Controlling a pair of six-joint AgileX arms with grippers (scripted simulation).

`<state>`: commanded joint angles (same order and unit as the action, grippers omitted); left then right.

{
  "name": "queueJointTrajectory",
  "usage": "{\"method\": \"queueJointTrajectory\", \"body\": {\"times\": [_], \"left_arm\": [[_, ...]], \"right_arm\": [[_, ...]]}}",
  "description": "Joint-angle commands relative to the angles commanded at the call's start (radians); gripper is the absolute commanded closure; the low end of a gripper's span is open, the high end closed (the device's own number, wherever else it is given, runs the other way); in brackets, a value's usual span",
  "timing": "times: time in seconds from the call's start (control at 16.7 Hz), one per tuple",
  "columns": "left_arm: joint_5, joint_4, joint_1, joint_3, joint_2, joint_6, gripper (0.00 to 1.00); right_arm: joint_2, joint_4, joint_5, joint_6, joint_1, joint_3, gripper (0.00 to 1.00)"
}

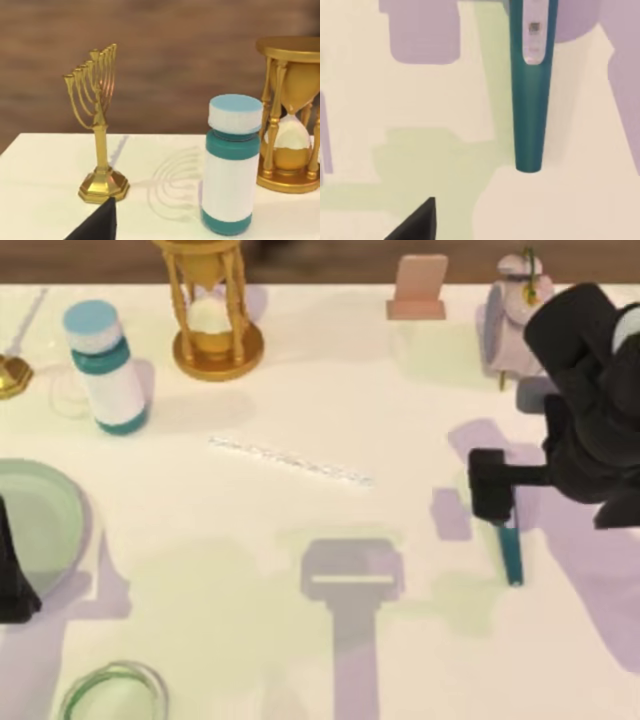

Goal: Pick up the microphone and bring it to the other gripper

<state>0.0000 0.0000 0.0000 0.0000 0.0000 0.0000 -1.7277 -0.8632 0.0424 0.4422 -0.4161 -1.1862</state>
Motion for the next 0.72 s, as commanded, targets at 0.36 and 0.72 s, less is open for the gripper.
{"method": "queueJointTrajectory", "body": {"times": [0.36,0.72], "left_arm": [[0.0,0.0,0.0,0.0,0.0,0.0,0.0],[0.0,0.0,0.0,0.0,0.0,0.0,0.0]], "right_arm": [[-0.121,-0.055,0.003,0.032,-0.031,-0.095,0.0],[-0.144,-0.014,0.003,0.029,-0.027,-0.074,0.0]]}}
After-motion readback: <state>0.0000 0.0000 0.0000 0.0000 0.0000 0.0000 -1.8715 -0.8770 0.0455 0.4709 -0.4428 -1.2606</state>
